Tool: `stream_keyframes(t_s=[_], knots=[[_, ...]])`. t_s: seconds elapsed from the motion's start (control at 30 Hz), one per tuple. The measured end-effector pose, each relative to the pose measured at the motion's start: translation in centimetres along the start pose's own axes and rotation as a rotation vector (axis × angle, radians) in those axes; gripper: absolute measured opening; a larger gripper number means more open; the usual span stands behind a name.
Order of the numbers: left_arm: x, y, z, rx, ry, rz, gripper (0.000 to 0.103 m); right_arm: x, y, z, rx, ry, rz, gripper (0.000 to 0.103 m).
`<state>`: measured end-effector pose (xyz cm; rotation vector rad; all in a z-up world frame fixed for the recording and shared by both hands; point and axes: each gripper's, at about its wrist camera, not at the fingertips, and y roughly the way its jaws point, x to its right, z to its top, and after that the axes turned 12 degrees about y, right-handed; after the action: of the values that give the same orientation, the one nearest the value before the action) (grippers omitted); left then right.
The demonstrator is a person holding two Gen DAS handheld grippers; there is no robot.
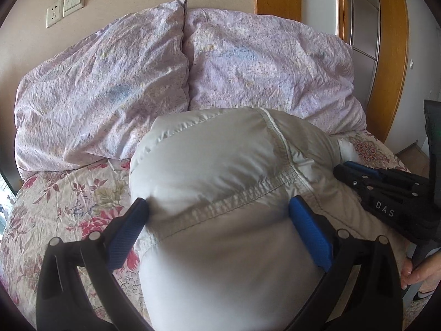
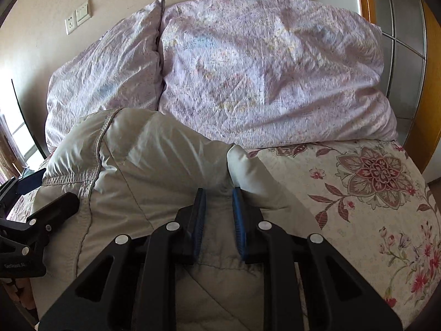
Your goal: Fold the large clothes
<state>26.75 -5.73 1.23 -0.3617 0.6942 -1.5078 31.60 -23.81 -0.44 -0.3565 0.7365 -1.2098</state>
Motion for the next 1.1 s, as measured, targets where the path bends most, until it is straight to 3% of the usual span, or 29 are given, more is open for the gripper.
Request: stream_keyframes(t_s=[0.77, 1.0, 1.1], knots=[[1.1, 3.1, -1.3, 0.019, -0.002, 0.064, 0.101, 1.1, 3.1, -1.3, -0.031, 0.021, 0.004, 0.020], [1.0, 2.5, -0.9, -0.011, 0.014, 0.064, 0.101, -0.1, 2.5, -1.1, -0.029, -0.025, -0.087, 0.020], [0.2, 1.1, -0.5, -0.013, 0.017, 0.040, 0.101, -0.2, 0.4, -0.6, -0.009, 0.016, -0.112, 0.024]])
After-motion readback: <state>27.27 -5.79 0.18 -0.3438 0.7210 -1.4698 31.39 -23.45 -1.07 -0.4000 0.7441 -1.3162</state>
